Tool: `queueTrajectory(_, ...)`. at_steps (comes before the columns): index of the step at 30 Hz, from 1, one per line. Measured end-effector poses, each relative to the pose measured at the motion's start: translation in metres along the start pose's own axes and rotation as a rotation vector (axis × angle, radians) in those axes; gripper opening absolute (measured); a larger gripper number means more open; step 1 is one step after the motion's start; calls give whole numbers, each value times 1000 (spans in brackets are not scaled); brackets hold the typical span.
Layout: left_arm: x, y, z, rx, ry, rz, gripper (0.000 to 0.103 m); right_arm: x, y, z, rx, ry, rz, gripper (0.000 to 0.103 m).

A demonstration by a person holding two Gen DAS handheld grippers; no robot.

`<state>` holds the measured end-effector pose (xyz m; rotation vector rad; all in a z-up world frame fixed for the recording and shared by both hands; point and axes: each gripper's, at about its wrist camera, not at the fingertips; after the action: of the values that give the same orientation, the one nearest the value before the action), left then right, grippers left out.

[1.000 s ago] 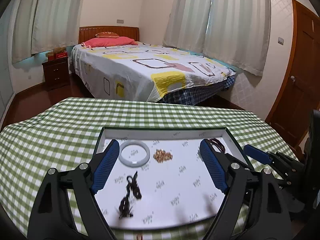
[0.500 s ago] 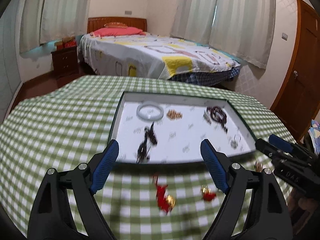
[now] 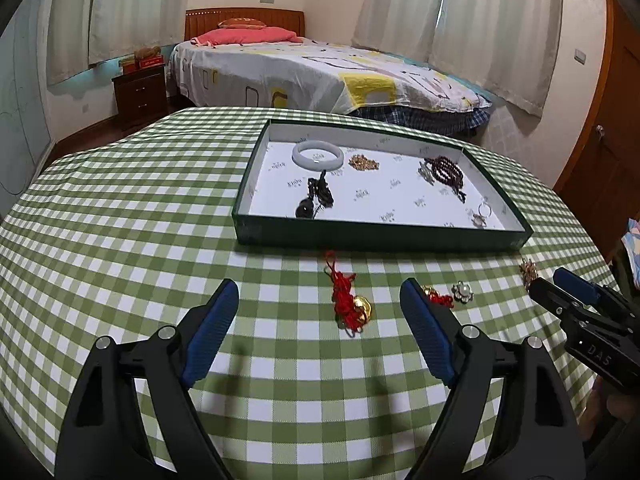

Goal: Organize jewelry
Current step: 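Withdraw both open tools from the box toward the remaining jewelry, then grasp the red tassel charm with the left tool while the right tool approaches the pearl cluster brooch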

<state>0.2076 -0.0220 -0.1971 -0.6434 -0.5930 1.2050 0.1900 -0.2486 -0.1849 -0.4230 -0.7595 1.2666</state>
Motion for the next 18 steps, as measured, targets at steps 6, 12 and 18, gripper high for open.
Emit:
queueTrajectory(6, -8, 0, -7, 12, -11, -17, 78, -12, 1, 4, -13, 21, -12, 56)
queueTrajectory(12, -17, 0, -24, 48, -6, -33, 65, -29, -3, 6, -27, 52, -38, 56)
queueTrajectory(18, -23, -3, -39, 80, 15, -33, 62, -43, -6, 4, -20, 49, -88, 56)
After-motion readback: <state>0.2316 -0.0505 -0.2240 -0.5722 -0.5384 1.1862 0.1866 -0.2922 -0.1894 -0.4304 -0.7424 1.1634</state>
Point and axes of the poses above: each gripper's, at about its wrist camera, not at the fingertips, and z roughly against the way its jaws point, x to its left, y to its underside, and after that the axes turned 15 degrees about -z, right-handed
